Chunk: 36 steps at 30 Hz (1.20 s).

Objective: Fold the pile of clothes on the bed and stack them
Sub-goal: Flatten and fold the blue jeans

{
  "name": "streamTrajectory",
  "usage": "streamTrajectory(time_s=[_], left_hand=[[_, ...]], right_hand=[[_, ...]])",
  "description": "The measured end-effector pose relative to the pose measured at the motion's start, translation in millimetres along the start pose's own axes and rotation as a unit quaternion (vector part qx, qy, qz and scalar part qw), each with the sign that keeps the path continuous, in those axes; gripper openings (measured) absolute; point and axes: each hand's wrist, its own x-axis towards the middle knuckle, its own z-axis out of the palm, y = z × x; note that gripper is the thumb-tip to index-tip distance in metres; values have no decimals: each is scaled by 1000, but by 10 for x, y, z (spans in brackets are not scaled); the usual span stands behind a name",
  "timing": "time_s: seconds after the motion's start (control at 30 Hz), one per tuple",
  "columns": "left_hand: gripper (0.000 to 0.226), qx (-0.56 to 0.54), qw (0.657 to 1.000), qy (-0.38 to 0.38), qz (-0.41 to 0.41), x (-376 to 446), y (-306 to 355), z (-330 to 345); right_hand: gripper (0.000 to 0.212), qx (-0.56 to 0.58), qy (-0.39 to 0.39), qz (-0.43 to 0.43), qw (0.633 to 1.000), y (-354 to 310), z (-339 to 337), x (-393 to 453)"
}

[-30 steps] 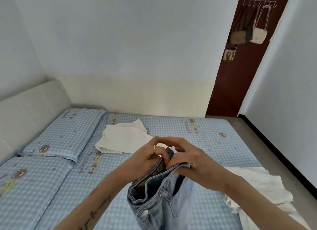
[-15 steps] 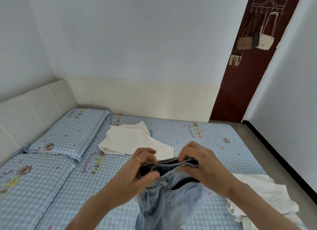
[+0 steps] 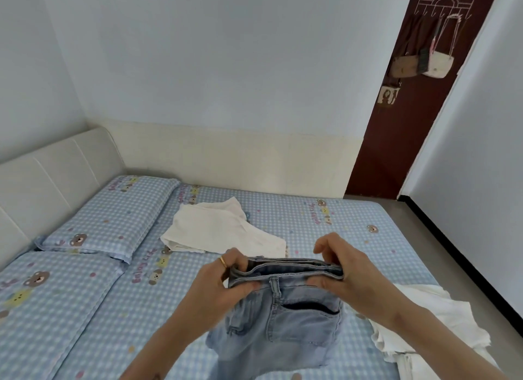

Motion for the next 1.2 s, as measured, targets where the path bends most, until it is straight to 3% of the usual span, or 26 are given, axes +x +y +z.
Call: streamTrajectory(time_s=[0.13, 0.2, 0.27, 0.37, 0.47, 0.5, 0.7, 0.97, 1.07, 1.2], left_hand=[[37, -125, 988, -88, -37, 109, 17, 45], [41, -126, 985, -109, -39, 120, -50, 95], [49, -127, 983, -114, -63, 84, -205, 73], [63, -81, 971, -175, -140, -129, -639, -64], [35, 29, 952, -216, -213, -452, -1151, -160], [25, 39, 950, -207, -232, -540, -1298, -176], [17, 118, 945, -184, -245, -677, -1933, -214], [13, 250, 887, -311, -232, -513, -2929, 92], [16, 276, 879, -326, -211, -411, -3422, 433], [33, 356, 870, -277, -199, -569, -4117, 1190]], right_hand=[[62, -140, -87, -39, 986, 5, 68, 50], [47, -119, -153, -50, 980, -46, 209, 87], [21, -99, -167, -67, 979, -54, 389, 89], [19, -69, -153, -59, 984, 20, 643, 61], [18, -9, -145, -35, 989, 95, 860, -1], [17, 14, -141, -20, 990, 128, 943, -19], [13, 134, -105, 175, 970, 498, 1654, -138], [10, 213, -97, 348, 908, 1172, 2894, -270], [12, 224, -84, 419, 876, 1634, 3351, -370], [13, 177, -53, 492, 851, 2548, 3896, -563]])
